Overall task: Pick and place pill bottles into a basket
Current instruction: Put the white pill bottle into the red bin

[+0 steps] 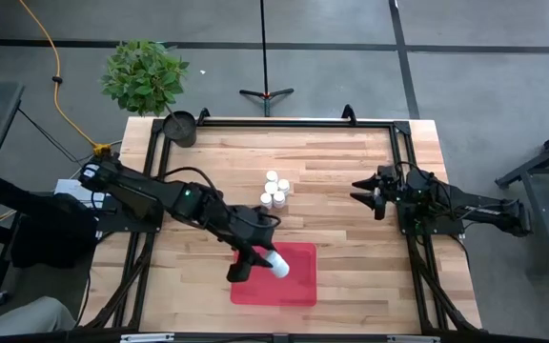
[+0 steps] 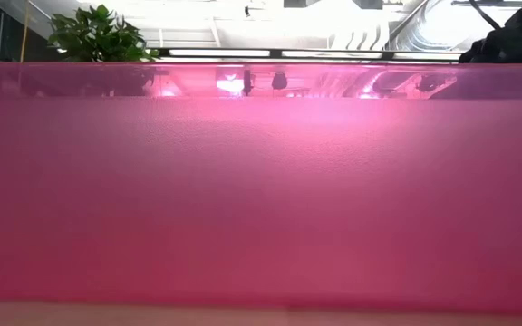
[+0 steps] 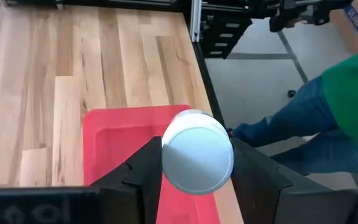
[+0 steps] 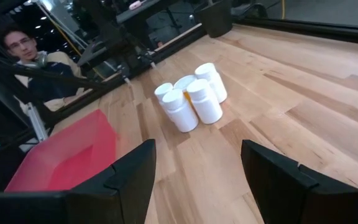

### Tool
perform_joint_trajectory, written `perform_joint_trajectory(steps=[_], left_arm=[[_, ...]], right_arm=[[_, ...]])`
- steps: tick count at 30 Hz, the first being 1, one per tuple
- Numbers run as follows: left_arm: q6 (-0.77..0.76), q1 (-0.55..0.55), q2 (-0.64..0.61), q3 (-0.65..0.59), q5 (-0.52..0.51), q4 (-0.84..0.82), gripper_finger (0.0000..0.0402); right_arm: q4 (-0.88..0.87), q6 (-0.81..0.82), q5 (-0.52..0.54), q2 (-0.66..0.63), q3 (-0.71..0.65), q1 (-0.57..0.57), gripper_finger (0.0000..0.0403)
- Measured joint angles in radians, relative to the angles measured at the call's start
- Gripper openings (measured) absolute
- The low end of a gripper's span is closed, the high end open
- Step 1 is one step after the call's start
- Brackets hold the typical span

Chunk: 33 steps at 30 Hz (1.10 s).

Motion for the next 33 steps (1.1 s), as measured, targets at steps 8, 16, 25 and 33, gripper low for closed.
perform_joint_trajectory(steps=[8,16,25,33], left_arm=[[0.017,0.0,0.085,0.0,-0.006,-0.012,0.0193],[0.072,0.0,0.2,0.0,-0.031,-0.057,0.0198],[0.125,0.001,0.284,0.0,-0.145,-0.052,0.0193],[0.13,0.029,0.286,0.0,-0.152,-0.052,0.0194]], right_arm=[[-0.003,-0.005,-0.002,0.005,0.0,0.0,0.0226],[-0.011,-0.005,-0.001,0.018,0.002,0.0,0.0226],[-0.011,-0.005,0.0,0.02,0.002,0.0,0.0226],[-0.011,-0.005,0.0,0.02,0.002,0.0,0.0226]])
